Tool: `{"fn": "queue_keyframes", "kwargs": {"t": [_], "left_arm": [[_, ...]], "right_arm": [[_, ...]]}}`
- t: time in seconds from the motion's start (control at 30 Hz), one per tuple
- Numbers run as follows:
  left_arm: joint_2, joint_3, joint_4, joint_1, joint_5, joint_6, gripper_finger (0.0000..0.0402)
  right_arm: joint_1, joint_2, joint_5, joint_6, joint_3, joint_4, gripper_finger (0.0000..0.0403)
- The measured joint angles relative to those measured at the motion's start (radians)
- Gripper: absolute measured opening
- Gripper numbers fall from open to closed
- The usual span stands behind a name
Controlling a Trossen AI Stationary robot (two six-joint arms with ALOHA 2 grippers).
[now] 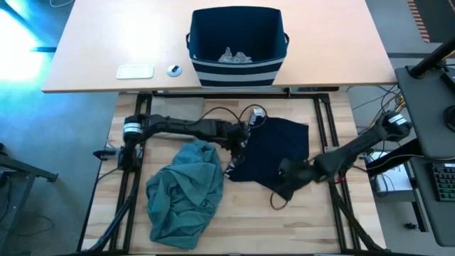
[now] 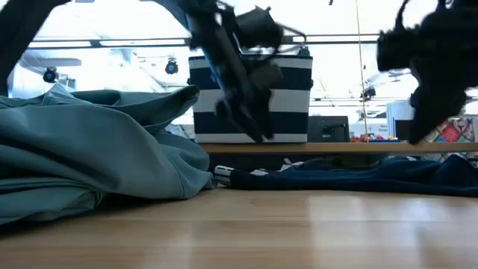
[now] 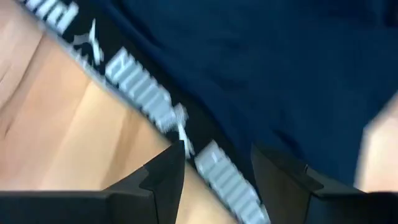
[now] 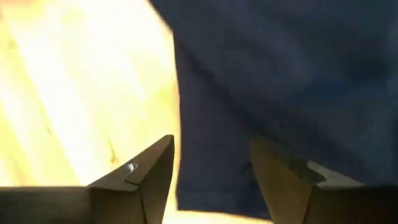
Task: Fold Laundry from Bin
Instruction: Fold the black underwear
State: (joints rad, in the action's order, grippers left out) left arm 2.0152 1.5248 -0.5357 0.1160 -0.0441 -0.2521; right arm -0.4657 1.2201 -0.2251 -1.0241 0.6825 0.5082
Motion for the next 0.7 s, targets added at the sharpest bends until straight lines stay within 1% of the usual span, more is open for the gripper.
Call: {"fn": "queue_keyframes", "kwargs": {"t": [0.1,0.17,0.23,0.3,0.37,0.43,0.5,0.57,0.63,0.7], "left_arm": [[0.065,0.002,0.058,0.0,-0.001,0.013,0.0169],[0.105,0.005,0.045,-0.007,0.002,0.003,0.0169],[0.135,0.003,-0.002,-0.014,-0.001,0.0,0.0169],[0.146,0.001,-0.039,-0.017,-0.021,-0.001,0.0169],[0.147,-0.006,-0.086,-0.021,-0.049,-0.03,0.0169],[0.135,-0.011,-0.145,-0.024,-0.063,-0.09,0.0169],[0.112,-0.015,-0.204,-0.032,-0.064,-0.163,0.0169],[0.082,-0.021,-0.253,-0.048,-0.061,-0.208,0.0169],[0.037,-0.024,-0.26,-0.067,-0.044,-0.212,0.0169],[-0.032,-0.022,-0.258,-0.074,-0.04,-0.212,0.0169]], "right_arm": [[-0.06,0.126,0.021,-0.144,0.029,-0.019,0.0203],[-0.081,0.202,0.077,-0.217,0.042,-0.011,0.0203],[-0.095,0.265,0.13,-0.278,0.06,-0.015,0.0203],[-0.103,0.315,0.189,-0.306,0.078,-0.019,0.0203],[-0.115,0.353,0.282,-0.298,0.09,-0.012,0.0203],[-0.127,0.364,0.386,-0.278,0.11,0.045,0.0203],[-0.139,0.351,0.449,-0.265,0.13,0.156,0.0203],[-0.149,0.329,0.459,-0.258,0.159,0.24,0.0203],[-0.155,0.285,0.47,-0.241,0.187,0.323,0.0203],[-0.156,0.222,0.465,-0.218,0.247,0.32,0.0203]]}}
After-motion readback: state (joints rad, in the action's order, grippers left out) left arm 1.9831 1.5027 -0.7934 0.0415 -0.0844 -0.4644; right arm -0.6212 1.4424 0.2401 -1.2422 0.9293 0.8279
